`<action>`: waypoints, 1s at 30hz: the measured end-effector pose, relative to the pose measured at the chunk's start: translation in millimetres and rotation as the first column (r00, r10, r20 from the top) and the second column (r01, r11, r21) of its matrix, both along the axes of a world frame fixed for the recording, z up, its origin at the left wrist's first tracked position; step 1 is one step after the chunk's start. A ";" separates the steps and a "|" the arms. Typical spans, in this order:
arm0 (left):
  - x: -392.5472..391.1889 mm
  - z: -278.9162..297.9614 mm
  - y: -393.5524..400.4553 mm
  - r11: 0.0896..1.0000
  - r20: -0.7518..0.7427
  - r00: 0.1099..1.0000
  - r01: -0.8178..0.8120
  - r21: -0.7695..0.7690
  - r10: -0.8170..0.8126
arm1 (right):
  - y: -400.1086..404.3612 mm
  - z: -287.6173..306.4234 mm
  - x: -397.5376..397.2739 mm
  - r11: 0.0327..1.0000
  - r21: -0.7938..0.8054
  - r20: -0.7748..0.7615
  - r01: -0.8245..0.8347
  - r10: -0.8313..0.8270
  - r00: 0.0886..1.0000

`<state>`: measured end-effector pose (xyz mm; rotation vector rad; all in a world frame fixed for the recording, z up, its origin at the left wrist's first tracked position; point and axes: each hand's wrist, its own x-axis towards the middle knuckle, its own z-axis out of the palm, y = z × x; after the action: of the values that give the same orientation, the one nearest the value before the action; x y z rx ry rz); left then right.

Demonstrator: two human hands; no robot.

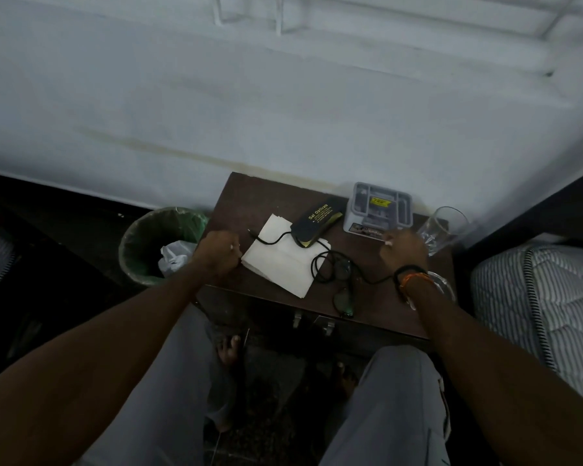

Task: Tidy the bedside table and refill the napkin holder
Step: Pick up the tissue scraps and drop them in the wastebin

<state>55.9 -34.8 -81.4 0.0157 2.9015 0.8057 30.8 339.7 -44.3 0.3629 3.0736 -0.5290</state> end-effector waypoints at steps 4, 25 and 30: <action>-6.1 4.6 1.6 0.985 -0.010 0.995 -0.097 0.143 0.099 | 16.3 2.1 -1.4 0.995 0.079 0.070 -0.061 0.056 0.996; -20.3 15.6 -3.6 0.679 0.244 0.825 -0.559 0.475 0.509 | -12.2 3.1 -4.6 0.951 0.219 0.144 -0.218 0.189 0.971; -17.2 28.7 -9.6 0.608 0.254 0.815 -0.562 0.561 0.520 | -48.6 25.9 -9.3 0.986 -0.011 -0.012 -0.168 0.168 0.986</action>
<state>38.7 -44.4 -52.8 -0.8550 2.4222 1.7839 21.6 291.1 -18.4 0.0983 3.0716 -0.5436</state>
